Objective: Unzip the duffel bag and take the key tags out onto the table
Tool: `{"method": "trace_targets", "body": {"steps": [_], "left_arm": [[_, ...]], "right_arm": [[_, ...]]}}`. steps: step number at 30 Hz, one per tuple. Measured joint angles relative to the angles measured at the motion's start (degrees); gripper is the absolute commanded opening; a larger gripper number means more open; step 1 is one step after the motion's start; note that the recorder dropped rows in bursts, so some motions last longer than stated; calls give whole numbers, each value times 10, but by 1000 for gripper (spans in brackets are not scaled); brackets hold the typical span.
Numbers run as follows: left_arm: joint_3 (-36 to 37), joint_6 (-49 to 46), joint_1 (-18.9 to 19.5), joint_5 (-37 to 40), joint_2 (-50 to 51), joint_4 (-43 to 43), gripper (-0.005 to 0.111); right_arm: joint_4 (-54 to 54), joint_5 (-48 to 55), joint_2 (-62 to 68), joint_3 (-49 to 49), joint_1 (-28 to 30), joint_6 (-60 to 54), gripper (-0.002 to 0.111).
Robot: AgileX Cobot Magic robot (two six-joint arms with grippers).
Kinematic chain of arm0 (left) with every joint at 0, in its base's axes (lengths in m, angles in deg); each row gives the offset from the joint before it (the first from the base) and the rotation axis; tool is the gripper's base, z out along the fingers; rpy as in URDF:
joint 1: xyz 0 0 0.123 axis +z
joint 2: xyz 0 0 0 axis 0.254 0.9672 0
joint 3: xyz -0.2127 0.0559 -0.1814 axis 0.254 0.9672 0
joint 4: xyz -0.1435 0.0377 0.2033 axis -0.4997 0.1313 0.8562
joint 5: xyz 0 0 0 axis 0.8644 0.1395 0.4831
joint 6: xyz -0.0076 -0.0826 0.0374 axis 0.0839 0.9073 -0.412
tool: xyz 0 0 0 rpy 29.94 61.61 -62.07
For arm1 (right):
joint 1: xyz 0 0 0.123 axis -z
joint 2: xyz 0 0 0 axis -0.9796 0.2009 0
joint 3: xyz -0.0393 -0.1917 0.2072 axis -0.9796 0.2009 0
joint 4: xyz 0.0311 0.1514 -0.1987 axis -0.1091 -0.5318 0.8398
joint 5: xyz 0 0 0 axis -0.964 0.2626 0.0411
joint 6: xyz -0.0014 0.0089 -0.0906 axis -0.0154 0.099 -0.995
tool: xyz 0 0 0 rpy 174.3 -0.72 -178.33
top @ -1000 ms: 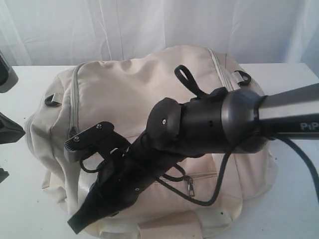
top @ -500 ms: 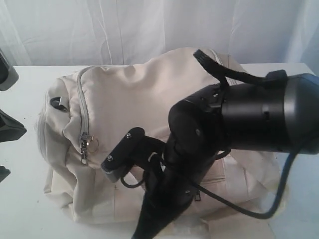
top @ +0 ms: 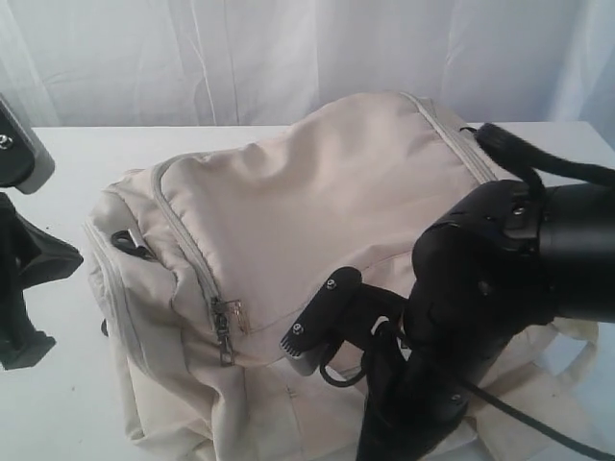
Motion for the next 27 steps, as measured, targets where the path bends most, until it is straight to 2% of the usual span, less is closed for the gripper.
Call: {"method": "trace_targets", "body": {"steps": [2, 5, 7, 9, 12, 18, 22, 25, 27], "left_arm": [[-20, -10, 0, 26, 9, -11, 0], [-77, -32, 0, 124, 47, -24, 0], [-129, -79, 0, 202, 91, -56, 0], [-180, -164, 0, 272, 140, -114, 0], [-246, -299, 0, 331, 201, -207, 0], [-303, -532, 0, 299, 271, -305, 3], [-304, -627, 0, 284, 296, -329, 25], [-304, -643, 0, 278, 311, -335, 50], [-304, -648, 0, 268, 319, -335, 61]], "right_arm": [[4, 9, -8, 0, 0, 0, 0], [10, 12, -15, 0, 0, 0, 0], [11, 12, -16, 0, 0, 1, 0], [11, 12, -16, 0, 0, 2, 0], [11, 17, -16, 0, 0, 2, 0], [11, 29, -16, 0, 0, 3, 0], [11, 36, -16, 0, 0, 3, 0], [11, 43, -16, 0, 0, 3, 0], [11, 48, -16, 0, 0, 3, 0]]}}
